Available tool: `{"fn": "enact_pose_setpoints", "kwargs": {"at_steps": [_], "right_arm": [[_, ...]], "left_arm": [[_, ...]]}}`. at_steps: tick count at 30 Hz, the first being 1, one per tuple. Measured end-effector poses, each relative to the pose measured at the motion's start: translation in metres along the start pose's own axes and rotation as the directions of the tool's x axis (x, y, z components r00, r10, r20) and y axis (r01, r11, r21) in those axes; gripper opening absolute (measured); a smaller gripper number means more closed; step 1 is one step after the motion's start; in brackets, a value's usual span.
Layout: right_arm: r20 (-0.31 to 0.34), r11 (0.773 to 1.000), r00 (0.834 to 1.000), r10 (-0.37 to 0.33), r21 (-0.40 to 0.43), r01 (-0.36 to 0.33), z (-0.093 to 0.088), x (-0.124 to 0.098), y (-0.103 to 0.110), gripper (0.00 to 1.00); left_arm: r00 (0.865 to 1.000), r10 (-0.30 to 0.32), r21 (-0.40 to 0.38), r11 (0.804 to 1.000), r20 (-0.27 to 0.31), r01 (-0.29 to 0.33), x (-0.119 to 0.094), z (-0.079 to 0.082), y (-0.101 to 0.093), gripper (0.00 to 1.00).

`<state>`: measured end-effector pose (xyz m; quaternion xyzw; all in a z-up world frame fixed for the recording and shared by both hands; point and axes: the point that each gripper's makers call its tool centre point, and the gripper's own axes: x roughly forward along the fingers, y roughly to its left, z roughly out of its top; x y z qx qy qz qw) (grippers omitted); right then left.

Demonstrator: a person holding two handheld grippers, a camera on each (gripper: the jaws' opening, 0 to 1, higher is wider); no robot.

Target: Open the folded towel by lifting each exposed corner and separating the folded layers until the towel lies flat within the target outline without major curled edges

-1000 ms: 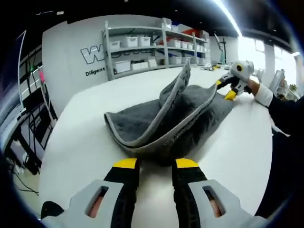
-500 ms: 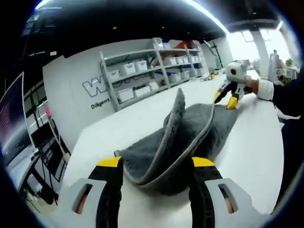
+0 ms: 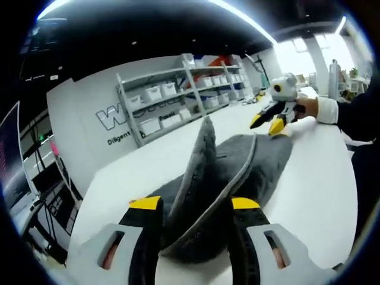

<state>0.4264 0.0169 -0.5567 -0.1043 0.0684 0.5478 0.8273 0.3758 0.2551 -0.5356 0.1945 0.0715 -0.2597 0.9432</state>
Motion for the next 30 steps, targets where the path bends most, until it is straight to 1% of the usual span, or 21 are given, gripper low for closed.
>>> {"fn": "enact_pose_setpoints", "kwargs": {"at_steps": [2,3,5,8,11,13,15,17,20,23,24,28,30], "right_arm": [[-0.007,0.999,1.000,-0.017,0.039,0.017,-0.002,0.000,-0.005,0.40],[-0.016,0.996,0.999,-0.038,0.075,0.039,-0.004,0.000,-0.010,0.40],[-0.025,0.993,0.997,-0.068,0.095,0.070,-0.006,0.001,-0.018,0.42],[-0.041,0.989,0.995,-0.094,0.108,0.098,-0.011,-0.001,-0.024,0.42],[-0.040,0.986,0.993,-0.107,0.120,0.111,-0.011,-0.002,-0.028,0.42],[-0.047,0.985,0.993,-0.105,0.131,0.111,-0.013,-0.001,-0.028,0.42],[-0.063,0.985,0.992,-0.111,0.125,0.118,-0.016,0.000,-0.028,0.42],[-0.077,0.984,0.991,-0.112,0.127,0.121,-0.019,0.001,-0.028,0.41],[-0.084,0.983,0.991,-0.109,0.137,0.120,-0.021,0.001,-0.027,0.40],[-0.089,0.983,0.991,-0.100,0.145,0.113,-0.022,0.002,-0.025,0.37],[-0.091,0.983,0.991,-0.096,0.145,0.108,-0.023,0.003,-0.024,0.36],[-0.098,0.985,0.991,-0.088,0.138,0.101,-0.024,0.005,-0.020,0.34],[-0.100,0.986,0.991,-0.088,0.133,0.101,-0.025,0.005,-0.020,0.33]], "left_arm": [[1.000,0.001,0.003,1.000,0.014,-0.001,0.000,0.002,-0.001,0.33],[1.000,0.000,0.003,1.000,0.017,0.000,0.001,0.002,-0.001,0.31],[1.000,-0.006,-0.006,1.000,0.006,0.006,0.000,0.002,-0.006,0.27],[1.000,0.001,-0.010,1.000,0.001,-0.001,-0.005,0.003,-0.005,0.20],[1.000,-0.007,-0.041,0.999,0.014,0.008,-0.012,0.005,-0.003,0.16],[1.000,-0.008,-0.047,0.999,0.010,0.009,-0.014,0.004,-0.001,0.14],[1.000,-0.013,-0.042,0.999,-0.001,0.013,-0.020,0.000,0.001,0.11],[1.000,-0.020,-0.033,0.999,-0.014,0.020,-0.024,0.000,-0.009,0.10],[1.000,-0.017,-0.042,0.999,-0.015,0.016,-0.028,-0.003,0.005,0.08],[0.999,-0.041,-0.058,0.997,0.005,0.041,-0.031,-0.001,0.006,0.08],[0.995,-0.091,-0.090,0.991,0.043,0.095,-0.033,0.004,0.001,0.08],[0.993,-0.106,-0.088,0.990,0.060,0.111,-0.038,0.007,0.002,0.06],[0.990,-0.113,-0.117,0.985,0.090,0.123,-0.043,0.013,0.004,0.03]]}}
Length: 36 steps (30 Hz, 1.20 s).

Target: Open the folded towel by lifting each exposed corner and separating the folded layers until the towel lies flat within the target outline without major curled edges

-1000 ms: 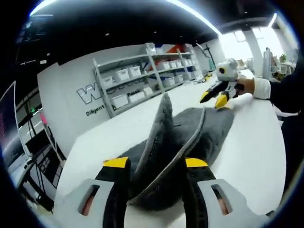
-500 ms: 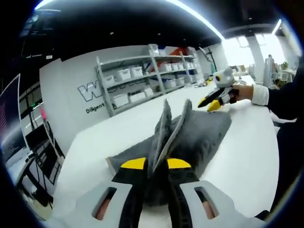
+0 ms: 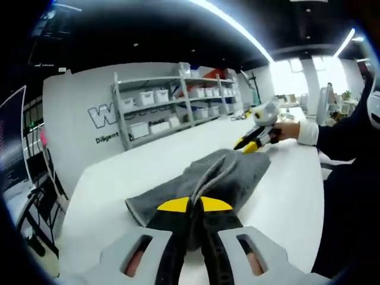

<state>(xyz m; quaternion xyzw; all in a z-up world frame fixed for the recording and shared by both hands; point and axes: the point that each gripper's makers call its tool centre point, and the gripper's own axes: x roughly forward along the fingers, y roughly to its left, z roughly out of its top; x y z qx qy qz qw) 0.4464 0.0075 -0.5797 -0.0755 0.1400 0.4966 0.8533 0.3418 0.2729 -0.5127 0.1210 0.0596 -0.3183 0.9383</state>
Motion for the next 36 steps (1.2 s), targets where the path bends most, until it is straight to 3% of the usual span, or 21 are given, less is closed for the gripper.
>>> {"fn": "enact_pose_setpoints", "kwargs": {"at_steps": [2,5,7,9,12,15,18,19,21,25,28,33,36], "right_arm": [[0.002,1.000,1.000,-0.001,-0.010,0.001,0.000,0.000,0.000,0.33],[-0.001,1.000,1.000,0.001,-0.012,-0.001,0.000,0.000,0.001,0.33],[-0.004,1.000,1.000,0.000,-0.020,0.000,-0.001,0.000,0.001,0.32],[-0.006,1.000,1.000,0.000,-0.025,0.000,-0.001,0.000,0.002,0.32],[-0.004,0.999,1.000,-0.002,-0.034,0.002,0.000,0.000,0.001,0.32],[-0.003,0.999,1.000,-0.001,-0.040,0.001,0.000,0.000,0.001,0.32],[-0.002,0.999,1.000,-0.003,-0.047,0.003,0.000,0.000,0.001,0.32],[-0.003,0.999,1.000,-0.003,-0.048,0.003,0.000,0.000,0.001,0.32],[-0.003,0.999,1.000,-0.004,-0.051,0.004,0.000,0.000,0.001,0.32],[-0.002,0.998,1.000,-0.004,-0.055,0.004,0.000,0.000,0.001,0.32],[-0.001,0.998,1.000,-0.003,-0.059,0.003,0.001,0.000,0.002,0.32],[-0.001,0.998,1.000,-0.004,-0.064,0.004,0.001,0.001,0.002,0.32],[0.001,0.998,1.000,-0.006,-0.068,0.006,0.002,0.000,0.001,0.32]], "left_arm": [[0.999,-0.016,-0.040,0.999,0.041,0.017,-0.005,0.008,0.000,0.02],[0.999,-0.034,-0.052,0.998,0.034,0.036,-0.005,0.006,-0.002,0.02],[1.000,-0.017,0.025,1.000,-0.021,0.018,-0.001,-0.006,0.000,0.07],[0.999,-0.029,0.020,0.999,-0.042,0.030,0.003,-0.011,-0.003,0.09],[0.999,-0.026,0.047,0.999,-0.040,0.028,0.008,-0.011,-0.004,0.19],[0.997,-0.016,0.135,0.990,-0.069,0.026,0.011,-0.014,-0.005,0.29],[0.995,-0.036,0.219,0.974,-0.088,0.055,0.018,-0.015,-0.015,0.33],[0.997,-0.009,0.291,0.956,-0.070,0.029,0.022,-0.009,-0.015,0.36],[0.999,-0.001,0.357,0.934,-0.036,0.013,0.028,0.001,-0.020,0.40],[0.999,-0.026,0.375,0.926,-0.025,0.034,0.041,0.006,-0.036,0.41],[0.999,-0.030,0.359,0.932,-0.037,0.041,0.048,0.003,-0.039,0.46],[0.996,-0.011,0.410,0.911,-0.089,0.047,0.049,-0.007,-0.048,0.44],[0.996,-0.005,0.421,0.906,-0.092,0.043,0.048,-0.008,-0.048,0.30]]}}
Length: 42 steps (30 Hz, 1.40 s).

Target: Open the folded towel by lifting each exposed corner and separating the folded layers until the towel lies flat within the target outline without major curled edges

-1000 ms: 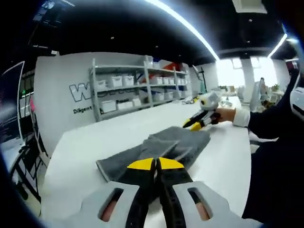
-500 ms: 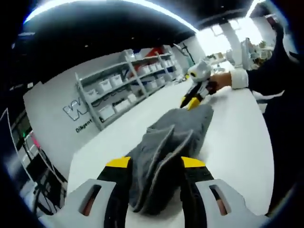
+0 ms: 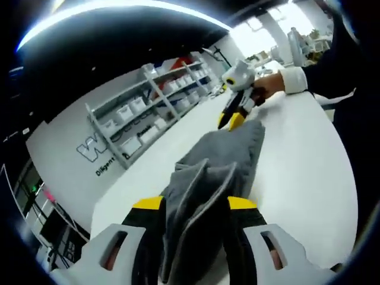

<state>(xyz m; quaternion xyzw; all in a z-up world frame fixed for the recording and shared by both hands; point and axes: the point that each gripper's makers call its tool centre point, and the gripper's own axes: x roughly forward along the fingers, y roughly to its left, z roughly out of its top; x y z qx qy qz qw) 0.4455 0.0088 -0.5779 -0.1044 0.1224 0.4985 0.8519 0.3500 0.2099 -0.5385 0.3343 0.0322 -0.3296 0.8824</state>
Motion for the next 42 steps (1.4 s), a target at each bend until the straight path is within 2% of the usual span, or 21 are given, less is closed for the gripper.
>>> {"fn": "enact_pose_setpoints", "kwargs": {"at_steps": [3,5,7,10,12,15,19,20,21,23,29,32,36,39,42], "right_arm": [[0.002,1.000,1.000,0.000,-0.005,0.000,0.001,-0.001,0.001,0.32],[0.010,1.000,1.000,0.002,-0.011,-0.002,0.004,-0.002,0.003,0.32],[0.016,1.000,1.000,0.006,-0.019,-0.006,0.006,-0.002,0.006,0.32],[0.019,0.999,1.000,0.010,-0.035,-0.009,0.006,-0.001,0.009,0.32],[0.017,0.999,1.000,0.017,-0.052,-0.016,0.006,0.000,0.012,0.32],[0.037,0.997,0.999,0.028,-0.067,-0.025,0.011,0.000,0.015,0.32],[0.072,0.997,0.996,0.050,-0.065,-0.045,0.019,0.000,0.020,0.32],[0.089,0.997,0.994,0.060,-0.057,-0.055,0.023,-0.001,0.023,0.31],[0.120,0.996,0.989,0.085,-0.015,-0.084,0.028,-0.001,0.029,0.28],[0.127,0.993,0.987,0.103,0.041,-0.109,0.031,-0.003,0.035,0.24],[0.129,0.989,0.981,0.146,0.010,-0.148,0.045,-0.002,0.067,0.25],[0.147,0.985,0.976,0.158,0.052,-0.167,0.055,-0.003,0.079,0.25],[0.132,0.986,0.982,0.136,0.073,-0.147,0.060,-0.002,0.085,0.25],[0.151,0.972,0.981,0.122,0.182,-0.149,0.066,-0.001,0.089,0.24],[0.180,0.965,0.979,0.095,0.226,-0.136,0.071,-0.001,0.088,0.24]], "left_arm": [[1.000,0.006,-0.011,1.000,0.017,-0.006,0.000,0.003,-0.002,0.27],[1.000,0.020,-0.005,1.000,-0.001,-0.020,0.001,0.005,-0.008,0.22],[0.999,0.035,-0.013,0.999,-0.006,-0.035,-0.002,0.004,-0.002,0.17],[0.999,0.021,-0.125,0.992,0.029,-0.018,0.001,0.004,0.000,0.13],[0.999,0.027,-0.134,0.991,0.031,-0.023,0.001,0.005,0.002,0.09],[0.998,0.039,-0.193,0.981,0.046,-0.030,-0.001,0.007,0.004,0.07],[0.998,0.050,-0.216,0.976,0.048,-0.038,0.000,0.001,0.014,0.05],[0.998,0.052,-0.216,0.975,0.046,-0.041,0.000,-0.001,0.017,0.05],[0.998,0.055,-0.218,0.975,0.043,-0.044,0.000,-0.003,0.019,0.05],[0.998,0.054,-0.249,0.968,0.042,-0.042,0.001,-0.002,0.021,0.05],[0.998,0.049,-0.230,0.972,0.035,-0.040,0.003,-0.001,0.019,0.05],[0.998,0.060,-0.224,0.973,0.032,-0.051,0.002,0.002,0.018,0.05],[0.997,0.076,-0.226,0.972,0.032,-0.067,0.000,0.004,0.021,0.05],[0.995,0.099,-0.241,0.966,0.014,-0.093,0.001,0.008,0.017,0.04],[0.995,0.103,-0.235,0.967,0.013,-0.097,0.001,0.011,0.013,0.04]]}}
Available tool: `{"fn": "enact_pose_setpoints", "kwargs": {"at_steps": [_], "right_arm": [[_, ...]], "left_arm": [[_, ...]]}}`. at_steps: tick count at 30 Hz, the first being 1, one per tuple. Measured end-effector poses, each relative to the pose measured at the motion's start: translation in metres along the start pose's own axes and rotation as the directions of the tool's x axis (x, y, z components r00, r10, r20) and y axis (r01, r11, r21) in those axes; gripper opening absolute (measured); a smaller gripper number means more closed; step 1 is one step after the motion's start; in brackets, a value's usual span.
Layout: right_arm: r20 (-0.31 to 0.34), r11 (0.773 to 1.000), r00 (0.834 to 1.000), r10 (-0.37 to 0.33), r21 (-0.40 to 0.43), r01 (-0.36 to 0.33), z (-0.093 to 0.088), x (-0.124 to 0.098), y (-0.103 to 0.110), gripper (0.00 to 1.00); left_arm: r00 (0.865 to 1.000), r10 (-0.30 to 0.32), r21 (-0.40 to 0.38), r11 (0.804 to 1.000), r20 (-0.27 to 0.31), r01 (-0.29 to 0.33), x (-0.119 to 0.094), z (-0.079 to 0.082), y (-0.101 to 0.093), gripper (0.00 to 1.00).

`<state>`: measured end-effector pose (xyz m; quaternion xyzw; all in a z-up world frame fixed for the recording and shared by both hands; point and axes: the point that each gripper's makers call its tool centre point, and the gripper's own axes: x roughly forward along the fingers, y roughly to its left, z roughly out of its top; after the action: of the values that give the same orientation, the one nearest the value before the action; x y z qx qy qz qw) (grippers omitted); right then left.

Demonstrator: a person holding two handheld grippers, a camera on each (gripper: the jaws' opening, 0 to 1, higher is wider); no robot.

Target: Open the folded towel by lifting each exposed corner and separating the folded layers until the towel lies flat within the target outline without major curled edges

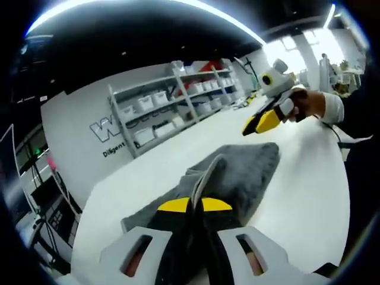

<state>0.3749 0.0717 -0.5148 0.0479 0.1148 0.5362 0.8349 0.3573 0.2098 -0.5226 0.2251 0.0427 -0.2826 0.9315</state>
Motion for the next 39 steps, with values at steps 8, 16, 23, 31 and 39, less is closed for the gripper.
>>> {"fn": "enact_pose_setpoints", "kwargs": {"at_steps": [8,16,23,31,39], "right_arm": [[0.042,0.995,0.998,-0.041,0.092,0.037,0.005,0.005,0.012,0.23],[0.085,0.969,0.995,-0.049,0.246,0.027,0.006,0.014,0.024,0.22],[0.101,0.952,0.993,-0.066,0.305,0.032,0.004,0.022,0.029,0.23],[0.114,0.930,0.989,-0.097,0.363,0.049,-0.001,0.033,0.036,0.25],[0.158,0.869,0.979,-0.129,0.493,0.034,-0.002,0.041,0.038,0.26]], "left_arm": [[0.999,0.036,0.035,0.999,0.006,-0.036,0.000,0.008,-0.007,0.04],[0.999,0.044,0.106,0.993,0.022,-0.046,-0.001,0.014,-0.003,0.04],[0.998,0.062,0.186,0.981,0.012,-0.063,-0.002,0.016,-0.003,0.04],[0.994,0.103,0.388,0.915,0.037,-0.109,-0.002,0.025,-0.007,0.04],[0.992,0.108,0.464,0.877,0.067,-0.127,-0.003,0.030,-0.011,0.04]]}}
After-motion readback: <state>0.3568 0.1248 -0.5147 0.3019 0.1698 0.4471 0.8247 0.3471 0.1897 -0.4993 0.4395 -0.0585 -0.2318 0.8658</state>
